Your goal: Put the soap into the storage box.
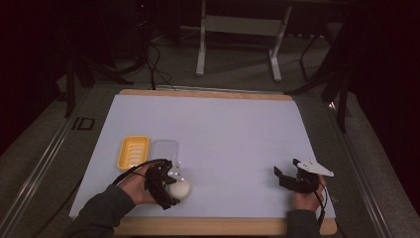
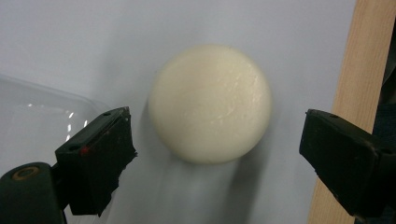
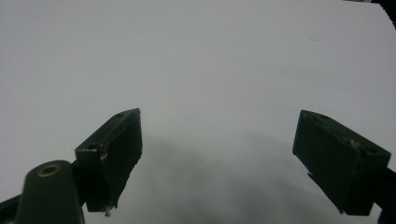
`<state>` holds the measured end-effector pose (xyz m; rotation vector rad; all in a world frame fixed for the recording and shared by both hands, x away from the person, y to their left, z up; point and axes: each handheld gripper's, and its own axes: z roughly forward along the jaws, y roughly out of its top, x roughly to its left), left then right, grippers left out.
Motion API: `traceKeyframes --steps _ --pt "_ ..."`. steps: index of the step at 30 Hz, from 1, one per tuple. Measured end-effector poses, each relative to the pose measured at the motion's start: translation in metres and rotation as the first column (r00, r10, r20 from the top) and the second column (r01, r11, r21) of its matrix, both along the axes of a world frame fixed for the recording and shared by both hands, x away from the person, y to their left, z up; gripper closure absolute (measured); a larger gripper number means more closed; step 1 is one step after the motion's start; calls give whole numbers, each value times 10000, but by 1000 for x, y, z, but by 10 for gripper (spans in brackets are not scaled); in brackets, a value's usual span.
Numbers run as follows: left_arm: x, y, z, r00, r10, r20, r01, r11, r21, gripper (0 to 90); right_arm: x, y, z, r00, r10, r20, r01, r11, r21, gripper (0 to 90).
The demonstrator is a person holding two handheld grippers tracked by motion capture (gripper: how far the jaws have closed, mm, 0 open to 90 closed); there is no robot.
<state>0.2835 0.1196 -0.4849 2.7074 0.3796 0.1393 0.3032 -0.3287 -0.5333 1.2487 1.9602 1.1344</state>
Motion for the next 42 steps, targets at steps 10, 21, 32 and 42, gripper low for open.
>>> traceKeyframes --steps 10,21,32,42 --pt "6 -8 -9 9998 -125 -185 128 9998 165 78 0 0 0 10000 20 20 -20 10000 8 154" --pt "9 -18 -18 9984 -369 -433 387 9983 430 78 0 0 0 10000 45 29 -45 10000 24 153" --pt "12 -24 -23 9980 -421 -467 457 9959 782 126 0 0 0 10000 60 31 -60 10000 14 153" --pt "14 -27 -24 9977 -467 -494 518 9928 1078 165 0 0 0 10000 59 22 -59 10000 17 153"
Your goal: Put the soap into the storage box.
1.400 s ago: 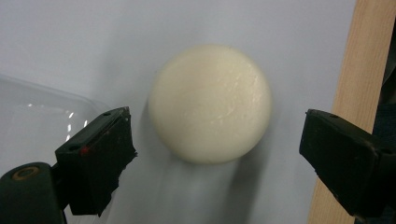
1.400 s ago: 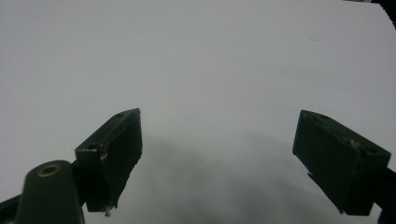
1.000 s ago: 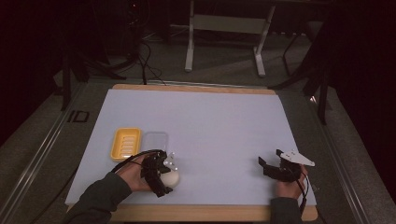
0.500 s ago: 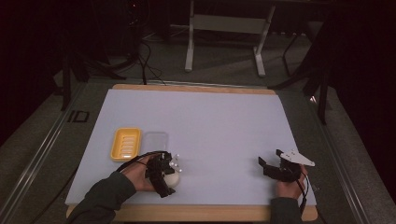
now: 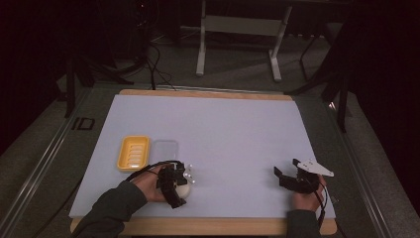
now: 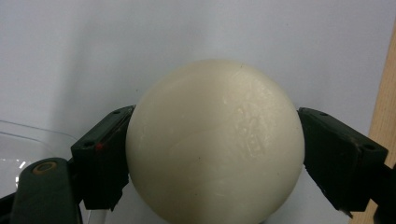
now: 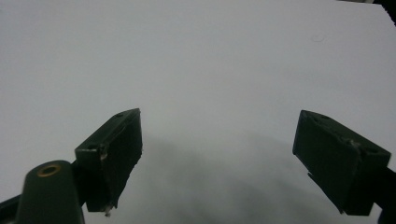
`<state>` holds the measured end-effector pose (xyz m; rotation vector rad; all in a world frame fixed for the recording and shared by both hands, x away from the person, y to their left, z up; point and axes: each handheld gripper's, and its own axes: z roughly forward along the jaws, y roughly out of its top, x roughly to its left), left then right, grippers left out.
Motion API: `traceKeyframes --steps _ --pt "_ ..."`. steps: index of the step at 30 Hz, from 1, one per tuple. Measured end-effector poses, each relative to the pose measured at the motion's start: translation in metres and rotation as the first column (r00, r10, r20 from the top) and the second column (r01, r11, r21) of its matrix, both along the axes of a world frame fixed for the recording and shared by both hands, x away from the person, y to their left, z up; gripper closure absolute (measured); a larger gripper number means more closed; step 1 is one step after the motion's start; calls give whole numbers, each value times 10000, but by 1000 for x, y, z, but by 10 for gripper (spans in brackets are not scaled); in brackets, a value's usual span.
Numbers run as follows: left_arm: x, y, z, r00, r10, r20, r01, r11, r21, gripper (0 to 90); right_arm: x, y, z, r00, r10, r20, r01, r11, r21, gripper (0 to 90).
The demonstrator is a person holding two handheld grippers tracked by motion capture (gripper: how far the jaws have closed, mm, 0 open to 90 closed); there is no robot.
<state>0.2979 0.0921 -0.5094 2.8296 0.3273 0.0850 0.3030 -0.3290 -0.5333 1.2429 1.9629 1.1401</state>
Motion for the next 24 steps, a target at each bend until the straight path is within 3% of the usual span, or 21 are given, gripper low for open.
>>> traceKeyframes --steps 9,18,24 --pt "2 -2 1 9999 -62 -114 63 9999 133 187 0 0 0 10000 1 1 -1 10000 6 153" --pt "5 -4 3 9997 -104 -241 118 9983 564 238 0 0 0 10000 -4 5 4 10000 -4 153" --pt "4 -4 3 9998 -33 -202 44 9985 548 240 0 0 0 10000 8 3 -8 10000 -9 153"
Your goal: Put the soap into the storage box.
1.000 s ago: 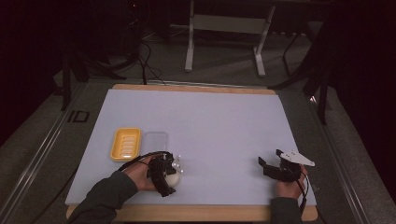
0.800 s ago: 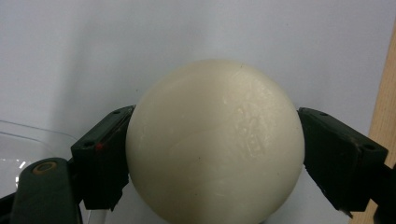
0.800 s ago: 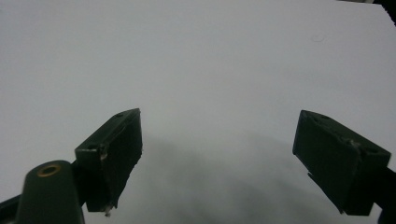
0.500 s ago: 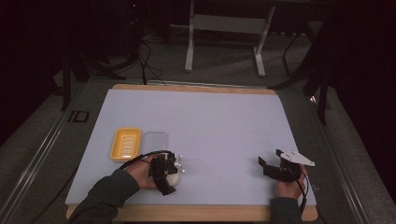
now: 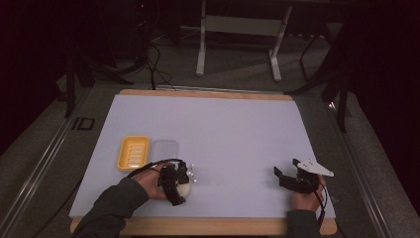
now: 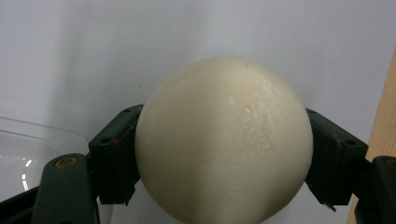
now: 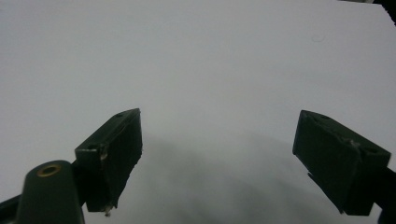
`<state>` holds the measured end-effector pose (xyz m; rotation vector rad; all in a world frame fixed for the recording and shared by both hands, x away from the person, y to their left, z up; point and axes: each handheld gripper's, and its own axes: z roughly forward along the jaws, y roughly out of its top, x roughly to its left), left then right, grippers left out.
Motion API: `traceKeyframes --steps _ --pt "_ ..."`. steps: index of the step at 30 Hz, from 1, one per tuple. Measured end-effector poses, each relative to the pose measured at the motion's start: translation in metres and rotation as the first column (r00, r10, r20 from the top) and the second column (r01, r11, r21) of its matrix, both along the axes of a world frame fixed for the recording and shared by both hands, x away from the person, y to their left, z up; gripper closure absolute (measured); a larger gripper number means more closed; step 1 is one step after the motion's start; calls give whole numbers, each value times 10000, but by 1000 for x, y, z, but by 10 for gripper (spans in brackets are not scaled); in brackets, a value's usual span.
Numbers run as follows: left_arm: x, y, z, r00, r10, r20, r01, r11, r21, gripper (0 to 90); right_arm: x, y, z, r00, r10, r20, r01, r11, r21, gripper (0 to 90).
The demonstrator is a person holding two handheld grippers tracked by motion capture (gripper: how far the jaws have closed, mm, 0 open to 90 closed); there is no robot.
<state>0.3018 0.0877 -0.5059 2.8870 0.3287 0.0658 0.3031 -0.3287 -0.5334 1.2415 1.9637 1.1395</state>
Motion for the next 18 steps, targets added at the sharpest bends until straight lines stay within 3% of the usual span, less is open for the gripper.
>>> traceKeyframes --steps 18 --pt "1 0 0 10000 41 -57 -41 9999 -100 242 0 0 0 10000 0 4 0 10000 -5 154"
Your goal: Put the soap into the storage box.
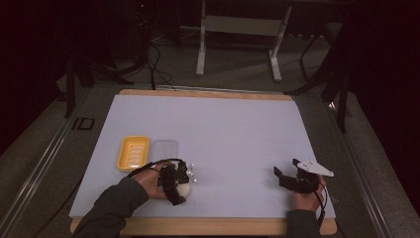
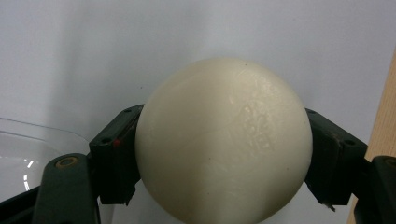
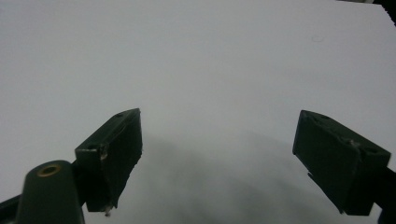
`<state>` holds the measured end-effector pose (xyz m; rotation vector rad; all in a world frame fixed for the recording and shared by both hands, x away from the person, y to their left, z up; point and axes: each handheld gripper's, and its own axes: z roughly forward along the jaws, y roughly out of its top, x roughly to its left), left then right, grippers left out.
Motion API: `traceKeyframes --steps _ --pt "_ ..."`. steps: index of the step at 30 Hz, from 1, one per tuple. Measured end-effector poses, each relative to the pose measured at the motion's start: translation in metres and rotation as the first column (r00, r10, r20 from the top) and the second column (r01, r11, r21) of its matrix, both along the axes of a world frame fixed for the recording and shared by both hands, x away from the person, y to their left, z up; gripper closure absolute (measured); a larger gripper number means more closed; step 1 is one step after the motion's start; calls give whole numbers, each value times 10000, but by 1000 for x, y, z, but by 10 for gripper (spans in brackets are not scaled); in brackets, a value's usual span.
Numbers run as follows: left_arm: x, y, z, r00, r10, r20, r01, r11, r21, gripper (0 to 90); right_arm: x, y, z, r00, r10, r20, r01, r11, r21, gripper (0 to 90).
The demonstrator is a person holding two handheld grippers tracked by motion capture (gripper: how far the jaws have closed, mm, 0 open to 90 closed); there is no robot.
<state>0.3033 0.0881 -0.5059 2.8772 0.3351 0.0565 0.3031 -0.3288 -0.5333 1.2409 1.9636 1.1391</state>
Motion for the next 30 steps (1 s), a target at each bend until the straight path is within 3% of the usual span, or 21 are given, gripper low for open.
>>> traceKeyframes --steps 7,18,30 --pt "1 0 1 10000 -44 15 44 10000 56 242 0 0 0 10000 -17 15 17 10000 6 154" --pt "4 2 8 9999 136 -36 -137 9997 -204 243 -1 0 0 10000 -28 46 28 10000 33 153" --pt "9 4 21 9995 208 227 -201 9993 -299 242 -1 -1 0 10000 -29 69 29 10000 52 148"
